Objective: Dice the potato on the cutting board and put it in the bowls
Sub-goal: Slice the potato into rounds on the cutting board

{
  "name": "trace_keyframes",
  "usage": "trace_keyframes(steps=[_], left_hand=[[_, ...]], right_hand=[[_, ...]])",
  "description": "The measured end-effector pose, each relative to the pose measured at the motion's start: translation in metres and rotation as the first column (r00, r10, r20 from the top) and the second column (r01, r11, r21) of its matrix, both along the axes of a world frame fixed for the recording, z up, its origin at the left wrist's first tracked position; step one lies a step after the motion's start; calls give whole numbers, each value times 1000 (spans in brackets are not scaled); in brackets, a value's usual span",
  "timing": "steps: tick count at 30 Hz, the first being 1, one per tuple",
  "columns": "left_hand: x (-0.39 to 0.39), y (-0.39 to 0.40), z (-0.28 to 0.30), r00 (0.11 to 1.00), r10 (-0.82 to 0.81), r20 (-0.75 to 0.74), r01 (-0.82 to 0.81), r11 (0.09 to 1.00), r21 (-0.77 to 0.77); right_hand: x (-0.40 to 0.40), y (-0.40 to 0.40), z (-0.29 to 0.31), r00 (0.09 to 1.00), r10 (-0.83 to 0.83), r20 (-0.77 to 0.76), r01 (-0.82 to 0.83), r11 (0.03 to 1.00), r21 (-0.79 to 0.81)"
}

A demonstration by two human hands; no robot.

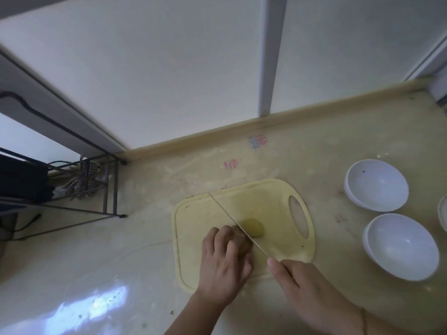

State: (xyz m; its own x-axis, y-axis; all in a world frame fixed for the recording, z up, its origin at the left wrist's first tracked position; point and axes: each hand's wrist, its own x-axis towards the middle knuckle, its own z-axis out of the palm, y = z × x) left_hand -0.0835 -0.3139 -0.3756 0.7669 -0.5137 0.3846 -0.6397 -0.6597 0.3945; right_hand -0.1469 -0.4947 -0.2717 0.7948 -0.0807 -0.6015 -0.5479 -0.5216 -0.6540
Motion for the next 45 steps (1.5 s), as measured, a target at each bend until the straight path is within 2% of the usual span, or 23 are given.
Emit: trace_keyframes(steps=[8, 13, 16, 18, 20, 21, 22, 23, 26, 27, 28, 32, 37, 45], left_hand=[[7, -1, -2, 999, -34, 37, 36, 998, -46], [8, 0, -2, 998, -41, 51, 43, 998, -38], [8, 0, -4, 998, -44, 45, 46, 998, -39], [9, 1, -6, 998, -48, 42, 50, 998, -38], [9, 1, -8, 998, -52, 46, 54, 998, -38], [9, 1, -8, 998, -50, 43, 52, 998, -45], [8, 0, -8, 998, -45, 34, 47, 998, -51], [8, -1, -9, 999, -39, 22, 40, 998, -50], [6, -2, -11, 1000, -26, -9, 25, 999, -27], [6, -1, -11, 1000, -25, -17, 24, 999, -34], [7, -1, -10, 999, -26, -19, 25, 999, -48], [8, -5, -2, 999, -34, -12, 33, 994, -103], [7, -3, 2, 999, -33, -10, 31, 988, -148], [-6, 7, -5, 997, 67, -31, -67, 998, 3]], right_hand=[[-22, -5, 26, 998, -66, -18, 66, 998, 1], [-29, -1, 28, 996, -88, -11, 86, 993, -83], [-24, -6, 27, 993, 6, -122, -1, 999, 37], [-25, -6, 27, 991, 33, -129, -26, 998, 59], [-35, -4, 20, 997, 18, 80, -11, 996, -86], [-39, -1, 17, 978, 5, 210, 46, 971, -235], [-42, 3, 15, 967, -26, 254, 106, 945, -309], [-43, 7, 16, 968, -57, 245, 134, 941, -310], [-31, 7, 15, 953, -60, 295, 137, 959, -247], [-26, 7, 13, 960, -77, 268, 128, 976, -176], [-21, 7, 13, 986, -54, 161, 77, 987, -138], [5, 11, -6, 1000, 29, 0, -29, 998, -50], [21, 19, -31, 997, 65, 35, -64, 998, -19], [10, 2, 1, 999, 33, 18, -32, 999, -12]])
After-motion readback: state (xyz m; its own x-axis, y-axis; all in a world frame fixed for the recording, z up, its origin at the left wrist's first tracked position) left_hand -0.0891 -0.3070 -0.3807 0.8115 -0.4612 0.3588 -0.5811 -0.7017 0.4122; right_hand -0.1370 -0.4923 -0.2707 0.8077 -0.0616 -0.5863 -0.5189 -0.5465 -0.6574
